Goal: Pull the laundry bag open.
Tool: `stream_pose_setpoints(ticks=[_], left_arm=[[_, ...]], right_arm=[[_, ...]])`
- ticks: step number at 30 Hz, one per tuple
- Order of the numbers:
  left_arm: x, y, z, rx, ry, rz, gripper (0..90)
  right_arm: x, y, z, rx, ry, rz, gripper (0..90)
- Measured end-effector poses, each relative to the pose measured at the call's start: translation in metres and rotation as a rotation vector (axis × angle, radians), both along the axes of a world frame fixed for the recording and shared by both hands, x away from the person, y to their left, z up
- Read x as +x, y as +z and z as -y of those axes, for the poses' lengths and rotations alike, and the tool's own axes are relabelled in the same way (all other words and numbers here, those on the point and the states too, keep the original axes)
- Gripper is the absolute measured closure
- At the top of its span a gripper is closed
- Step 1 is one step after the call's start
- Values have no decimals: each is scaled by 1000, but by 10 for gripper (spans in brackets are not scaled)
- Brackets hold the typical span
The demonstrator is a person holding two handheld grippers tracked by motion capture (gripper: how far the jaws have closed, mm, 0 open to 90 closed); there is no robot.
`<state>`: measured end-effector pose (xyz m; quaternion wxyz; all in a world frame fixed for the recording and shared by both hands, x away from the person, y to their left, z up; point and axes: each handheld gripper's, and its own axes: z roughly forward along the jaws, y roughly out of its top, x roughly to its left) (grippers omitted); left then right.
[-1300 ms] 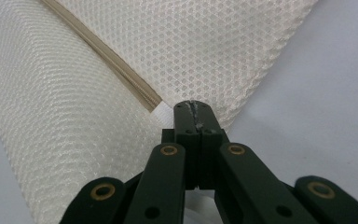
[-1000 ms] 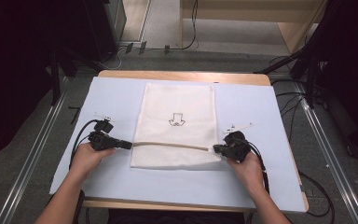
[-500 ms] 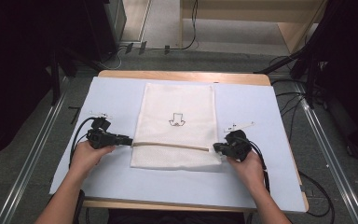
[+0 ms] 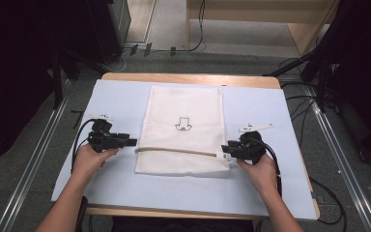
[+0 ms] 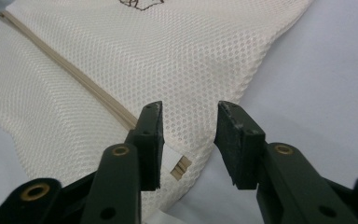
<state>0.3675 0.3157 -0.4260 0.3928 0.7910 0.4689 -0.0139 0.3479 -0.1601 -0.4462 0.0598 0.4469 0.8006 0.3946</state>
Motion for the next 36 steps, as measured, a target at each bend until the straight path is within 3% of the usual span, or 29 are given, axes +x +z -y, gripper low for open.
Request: stream_pose_setpoints(ticks=[14,22,36], left_arm=[[-1,8,-2,28,11,63,380],[-1,10,-9,48,34,84,378],[1,9,-21,80,85,118,354]], right_arm=[[-2,11,16,31,-42,44,467],[-1,10,29,33,-53,61,444],[4,5,58,40,-123,70,425]])
